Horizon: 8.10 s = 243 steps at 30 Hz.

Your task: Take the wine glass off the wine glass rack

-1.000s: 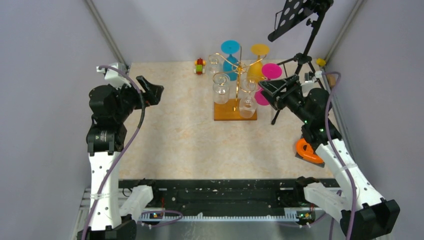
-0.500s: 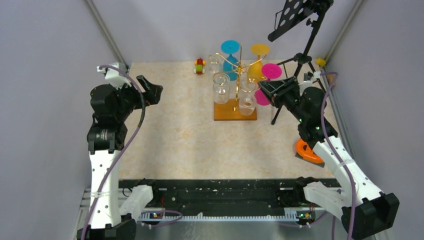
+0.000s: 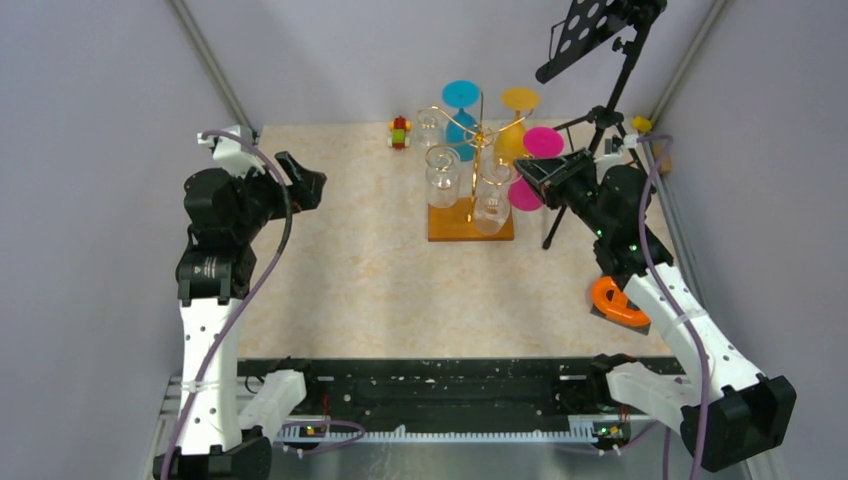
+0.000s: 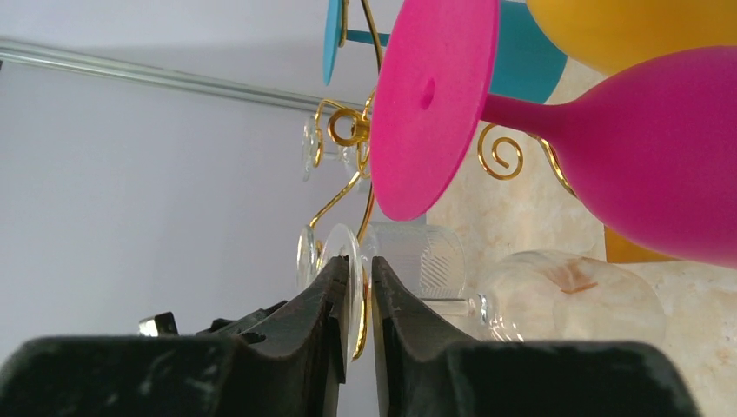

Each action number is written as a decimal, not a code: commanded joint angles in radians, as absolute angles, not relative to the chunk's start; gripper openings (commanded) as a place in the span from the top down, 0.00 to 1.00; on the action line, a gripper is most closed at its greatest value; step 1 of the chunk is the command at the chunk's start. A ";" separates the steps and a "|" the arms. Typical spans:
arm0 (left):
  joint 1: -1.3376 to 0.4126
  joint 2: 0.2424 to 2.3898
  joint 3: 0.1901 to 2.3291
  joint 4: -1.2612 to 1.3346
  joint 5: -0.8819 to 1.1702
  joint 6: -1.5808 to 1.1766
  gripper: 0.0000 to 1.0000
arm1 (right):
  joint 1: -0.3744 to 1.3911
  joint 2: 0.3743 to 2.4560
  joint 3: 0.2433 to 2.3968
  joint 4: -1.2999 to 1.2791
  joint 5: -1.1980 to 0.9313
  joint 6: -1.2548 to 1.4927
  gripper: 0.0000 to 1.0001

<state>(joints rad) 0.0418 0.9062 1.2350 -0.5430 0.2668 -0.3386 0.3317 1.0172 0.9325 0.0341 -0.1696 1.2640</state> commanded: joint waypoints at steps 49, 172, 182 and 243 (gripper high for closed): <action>0.033 0.899 1.217 -0.515 0.279 -0.339 0.01 | 0.463 1.046 0.986 0.222 -0.151 1.254 1.00; -0.785 1.092 1.290 -0.049 0.436 -1.331 1.00 | 0.466 0.585 0.791 0.328 -0.789 0.523 0.23; -0.784 1.115 1.298 -0.049 0.503 -1.378 1.00 | 0.493 0.763 0.816 0.462 -0.966 0.276 0.34; -0.690 1.063 1.067 0.355 0.535 -1.516 0.40 | 0.612 0.841 0.608 1.027 0.224 1.236 1.00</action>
